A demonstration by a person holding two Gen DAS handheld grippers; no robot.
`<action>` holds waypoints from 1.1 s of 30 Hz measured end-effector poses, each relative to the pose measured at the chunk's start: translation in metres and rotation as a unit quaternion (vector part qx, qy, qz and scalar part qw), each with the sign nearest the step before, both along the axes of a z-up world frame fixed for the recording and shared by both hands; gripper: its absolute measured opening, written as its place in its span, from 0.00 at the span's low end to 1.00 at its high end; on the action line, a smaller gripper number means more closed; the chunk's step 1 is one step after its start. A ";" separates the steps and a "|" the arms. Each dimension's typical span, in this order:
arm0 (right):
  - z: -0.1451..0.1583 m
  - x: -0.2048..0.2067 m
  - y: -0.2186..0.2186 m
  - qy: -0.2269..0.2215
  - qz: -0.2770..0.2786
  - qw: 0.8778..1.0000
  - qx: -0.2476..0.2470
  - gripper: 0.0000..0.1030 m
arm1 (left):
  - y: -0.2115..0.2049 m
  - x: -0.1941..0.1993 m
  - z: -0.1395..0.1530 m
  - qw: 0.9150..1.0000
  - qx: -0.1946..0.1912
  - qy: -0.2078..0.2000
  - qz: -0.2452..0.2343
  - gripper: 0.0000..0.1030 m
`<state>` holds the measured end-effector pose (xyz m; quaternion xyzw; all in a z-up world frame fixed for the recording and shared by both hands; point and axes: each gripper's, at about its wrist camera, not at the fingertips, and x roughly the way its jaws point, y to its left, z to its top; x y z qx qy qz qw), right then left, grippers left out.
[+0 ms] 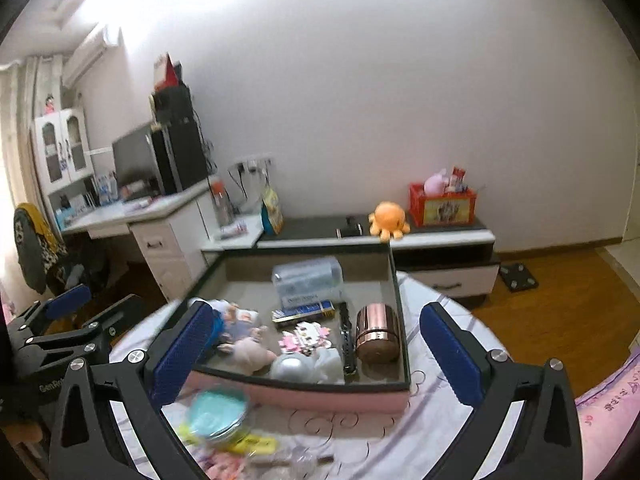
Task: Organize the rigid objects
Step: 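Lift both tools out of the pink box above the bed, then reach the left tool to the pink block toy while the right tool reaches the glass bottle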
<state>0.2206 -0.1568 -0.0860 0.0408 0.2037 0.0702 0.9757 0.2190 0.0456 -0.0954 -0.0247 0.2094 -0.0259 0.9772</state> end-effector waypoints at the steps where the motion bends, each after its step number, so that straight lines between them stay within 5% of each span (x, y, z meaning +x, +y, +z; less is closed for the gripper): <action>1: 0.007 -0.017 0.001 -0.012 0.000 1.000 -0.001 1.00 | 0.001 -0.012 0.005 1.000 -0.001 -0.011 0.001 1.00; 15: 0.056 -0.158 0.025 -0.116 -0.017 0.992 -0.049 1.00 | -0.016 -0.166 0.066 0.990 0.047 -0.127 0.026 1.00; 33: 0.084 -0.229 0.028 -0.178 -0.027 0.983 -0.046 1.00 | -0.015 -0.235 0.096 0.980 0.038 -0.191 0.035 1.00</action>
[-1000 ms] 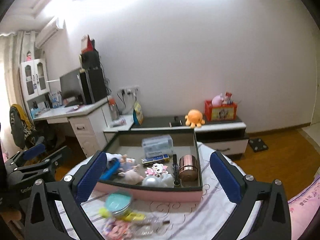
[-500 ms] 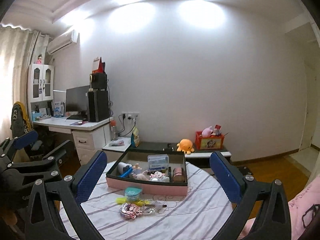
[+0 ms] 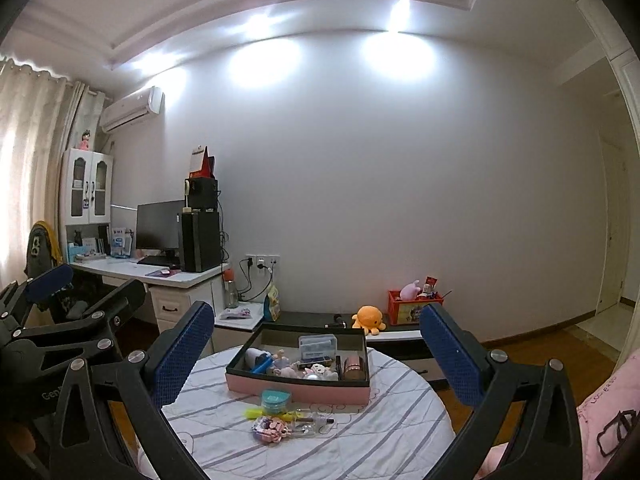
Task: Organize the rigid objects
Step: 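Reach the left tool to the pink block toy while the right tool reaches the glass bottle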
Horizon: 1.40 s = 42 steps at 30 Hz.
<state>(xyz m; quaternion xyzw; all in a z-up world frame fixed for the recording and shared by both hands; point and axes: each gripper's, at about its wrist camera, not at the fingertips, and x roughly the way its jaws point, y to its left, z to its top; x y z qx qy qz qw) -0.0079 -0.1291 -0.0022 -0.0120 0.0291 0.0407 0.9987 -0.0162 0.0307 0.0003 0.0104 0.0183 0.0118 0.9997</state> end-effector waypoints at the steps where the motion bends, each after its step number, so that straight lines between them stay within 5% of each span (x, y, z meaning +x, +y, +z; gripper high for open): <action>1: 0.000 0.000 0.000 -0.001 -0.001 1.000 0.000 1.00 | 0.000 -0.001 0.000 1.000 0.001 0.000 0.001 1.00; 33: -0.010 0.009 0.000 0.026 -0.017 0.999 -0.008 1.00 | -0.005 0.015 -0.010 1.000 0.010 0.027 0.007 1.00; 38: -0.016 0.020 -0.001 0.041 -0.019 0.999 -0.008 1.00 | -0.006 0.027 -0.017 0.999 0.010 0.042 0.001 1.00; 42: -0.026 0.033 -0.002 0.060 -0.018 0.998 -0.011 1.00 | -0.001 0.051 -0.031 0.995 -0.007 0.093 -0.033 1.00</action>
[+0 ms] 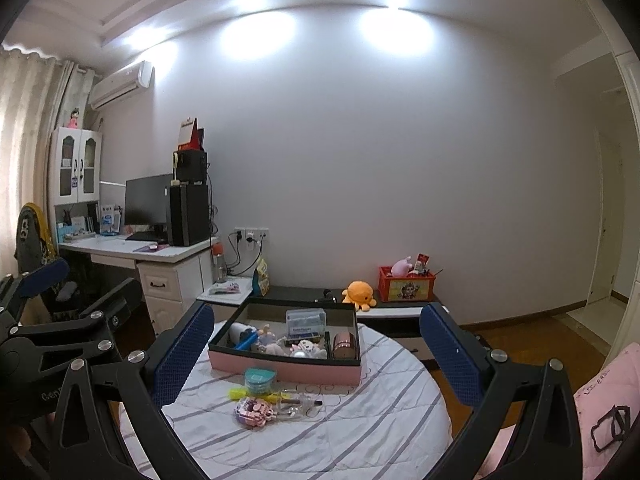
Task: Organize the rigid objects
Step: 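Reach the left tool to the pink block toy while the right tool reaches the glass bottle, then grasp the glass bottle with the right tool while the left tool grasps the pink block toy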
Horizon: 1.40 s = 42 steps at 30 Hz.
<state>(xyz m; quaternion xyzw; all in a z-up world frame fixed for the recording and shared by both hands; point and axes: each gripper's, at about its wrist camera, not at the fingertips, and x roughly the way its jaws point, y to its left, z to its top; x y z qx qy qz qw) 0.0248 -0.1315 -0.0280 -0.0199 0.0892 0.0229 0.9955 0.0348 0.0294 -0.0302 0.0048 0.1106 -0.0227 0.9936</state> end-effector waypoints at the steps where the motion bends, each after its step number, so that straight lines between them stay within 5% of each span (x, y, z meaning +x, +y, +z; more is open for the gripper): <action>1: -0.003 0.004 0.000 0.006 -0.001 1.000 -0.002 1.00 | 0.002 0.006 -0.004 1.000 -0.006 0.013 -0.008 1.00; 10: -0.066 0.070 0.000 0.116 0.001 0.993 -0.012 1.00 | 0.020 0.058 -0.061 0.994 -0.004 0.103 0.018 1.00; 20: -0.165 0.168 0.001 0.283 0.012 0.959 -0.004 1.00 | 0.032 0.104 -0.128 0.979 0.009 0.201 0.029 1.00; 29: -0.190 0.223 0.005 0.340 0.042 0.939 0.014 1.00 | 0.028 0.121 -0.150 0.972 0.014 0.235 0.012 1.00; 32: -0.194 0.227 -0.002 0.349 0.063 0.934 0.041 0.74 | 0.023 0.124 -0.153 0.971 0.014 0.240 0.006 1.00; 36: -0.192 0.224 -0.009 0.346 0.079 0.934 0.042 0.74 | 0.008 0.129 -0.157 0.968 0.007 0.250 -0.021 1.00; 42: -0.188 0.199 -0.037 0.332 0.032 0.943 0.018 0.74 | -0.025 0.142 -0.169 0.960 0.007 0.274 -0.056 1.00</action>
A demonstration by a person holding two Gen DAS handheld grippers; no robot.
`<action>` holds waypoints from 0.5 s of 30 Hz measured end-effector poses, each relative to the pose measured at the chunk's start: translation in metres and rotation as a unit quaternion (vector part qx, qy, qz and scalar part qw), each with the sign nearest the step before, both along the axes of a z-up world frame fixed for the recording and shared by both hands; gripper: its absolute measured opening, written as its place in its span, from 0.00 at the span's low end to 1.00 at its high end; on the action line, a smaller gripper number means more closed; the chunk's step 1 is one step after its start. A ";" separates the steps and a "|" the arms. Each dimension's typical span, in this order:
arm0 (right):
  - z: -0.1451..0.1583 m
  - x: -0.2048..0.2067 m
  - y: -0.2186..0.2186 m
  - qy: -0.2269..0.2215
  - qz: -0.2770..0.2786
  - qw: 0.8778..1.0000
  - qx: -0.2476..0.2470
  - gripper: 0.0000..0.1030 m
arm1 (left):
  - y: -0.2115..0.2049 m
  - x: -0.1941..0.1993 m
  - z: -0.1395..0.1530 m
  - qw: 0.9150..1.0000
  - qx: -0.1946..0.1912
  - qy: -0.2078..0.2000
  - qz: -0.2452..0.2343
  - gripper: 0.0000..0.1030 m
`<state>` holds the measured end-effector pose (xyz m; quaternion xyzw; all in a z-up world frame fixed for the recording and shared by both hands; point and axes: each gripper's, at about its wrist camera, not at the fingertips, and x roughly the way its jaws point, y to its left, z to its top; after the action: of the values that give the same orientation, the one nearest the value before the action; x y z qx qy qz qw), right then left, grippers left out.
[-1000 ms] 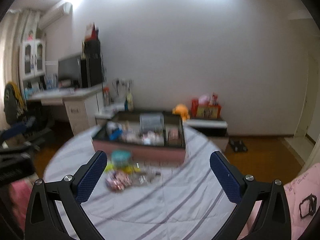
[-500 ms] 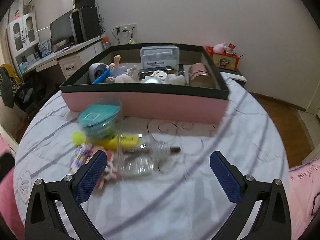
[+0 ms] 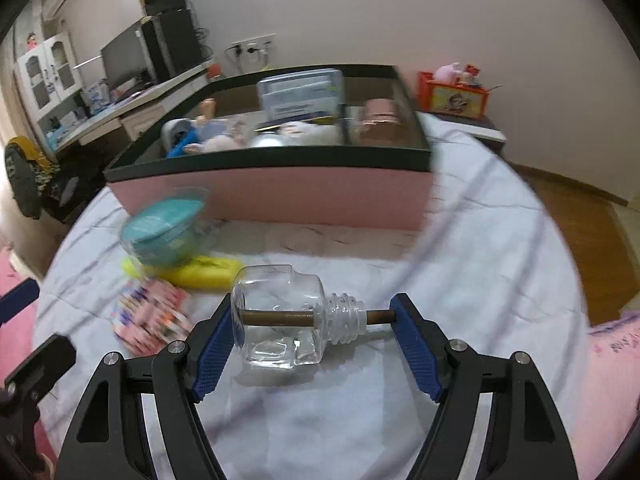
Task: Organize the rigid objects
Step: 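Grasp the glass bottle with the right tool while the left tool grasps the pink block toy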
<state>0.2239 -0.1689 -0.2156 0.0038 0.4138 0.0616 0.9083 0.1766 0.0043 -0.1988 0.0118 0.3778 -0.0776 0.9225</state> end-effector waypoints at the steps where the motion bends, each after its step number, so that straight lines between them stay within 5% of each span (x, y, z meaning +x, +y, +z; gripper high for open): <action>1: -0.001 -0.006 -0.007 0.002 -0.008 1.000 -0.010 0.74 | -0.005 0.002 -0.002 1.000 0.001 0.001 -0.004 1.00; 15: -0.009 -0.017 -0.025 -0.009 -0.019 1.000 -0.006 0.75 | -0.033 0.053 -0.039 0.997 0.015 0.076 0.017 1.00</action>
<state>0.2069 -0.1937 -0.2246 0.0053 0.4056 0.0418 0.9131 0.2297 -0.0285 -0.2380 0.0132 0.4477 -0.0570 0.8922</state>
